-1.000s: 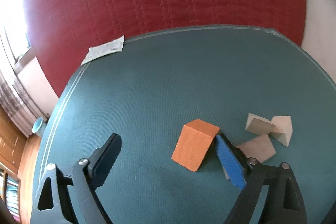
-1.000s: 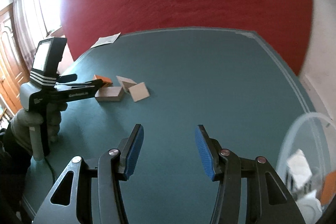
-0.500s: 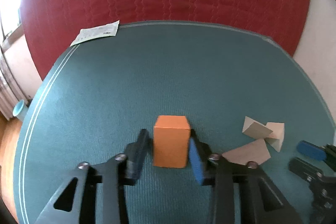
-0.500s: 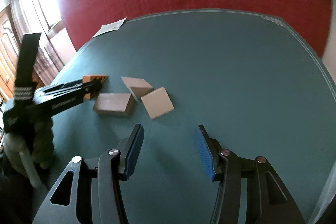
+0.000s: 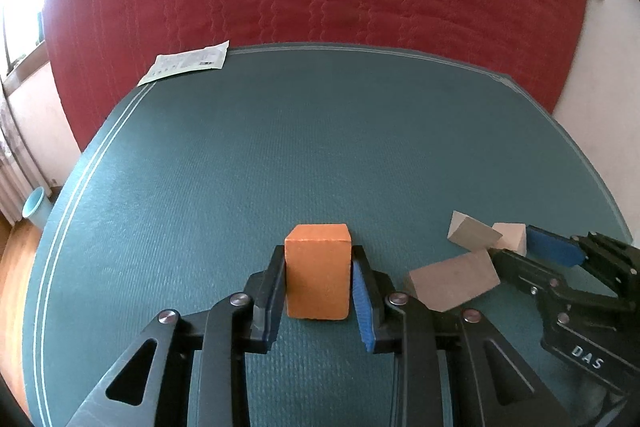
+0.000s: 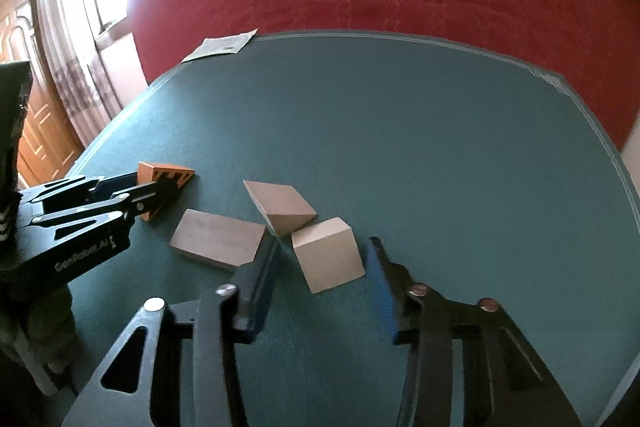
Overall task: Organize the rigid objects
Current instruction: 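Grasp the orange rectangular block with the left tool while the right tool grasps a beige triangle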
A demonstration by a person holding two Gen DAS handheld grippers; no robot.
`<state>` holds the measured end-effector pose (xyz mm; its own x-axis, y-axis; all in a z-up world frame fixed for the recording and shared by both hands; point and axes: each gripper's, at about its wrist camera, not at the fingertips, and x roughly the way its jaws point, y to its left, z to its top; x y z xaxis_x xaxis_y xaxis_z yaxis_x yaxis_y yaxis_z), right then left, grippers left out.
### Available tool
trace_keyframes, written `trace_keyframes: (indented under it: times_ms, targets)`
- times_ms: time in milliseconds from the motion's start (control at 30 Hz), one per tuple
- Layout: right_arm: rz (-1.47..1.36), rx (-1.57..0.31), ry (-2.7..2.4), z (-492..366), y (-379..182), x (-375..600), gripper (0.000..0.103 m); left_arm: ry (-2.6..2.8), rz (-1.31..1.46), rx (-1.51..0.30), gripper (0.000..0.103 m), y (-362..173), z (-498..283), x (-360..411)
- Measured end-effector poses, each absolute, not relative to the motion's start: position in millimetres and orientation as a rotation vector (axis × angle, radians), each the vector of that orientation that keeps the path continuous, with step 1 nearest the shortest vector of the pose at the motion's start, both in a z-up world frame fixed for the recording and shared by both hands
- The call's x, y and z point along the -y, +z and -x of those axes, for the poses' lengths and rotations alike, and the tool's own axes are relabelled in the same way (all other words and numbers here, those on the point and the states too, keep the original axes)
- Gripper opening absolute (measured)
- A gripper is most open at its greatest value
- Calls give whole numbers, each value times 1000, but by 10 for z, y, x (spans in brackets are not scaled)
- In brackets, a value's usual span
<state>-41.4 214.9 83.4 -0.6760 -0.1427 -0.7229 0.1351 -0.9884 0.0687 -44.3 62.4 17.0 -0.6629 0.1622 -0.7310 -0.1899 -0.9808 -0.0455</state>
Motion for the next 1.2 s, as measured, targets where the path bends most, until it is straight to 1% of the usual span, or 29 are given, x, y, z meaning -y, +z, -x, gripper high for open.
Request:
trace_keyframes:
  times_ms: [67,333,1200]
  targets:
    - [-1183,25,-2754,410,835,-2158,37,2706,1178,-54,32,175,441,-624]
    - [-1183,78,-2768,406,830,-2146,37,2711,1169,-53,32,179,416,-613]
    - [-1124,259,-2843,-101,911,-2419,36,2681,1070,-47,32,296,160,-717]
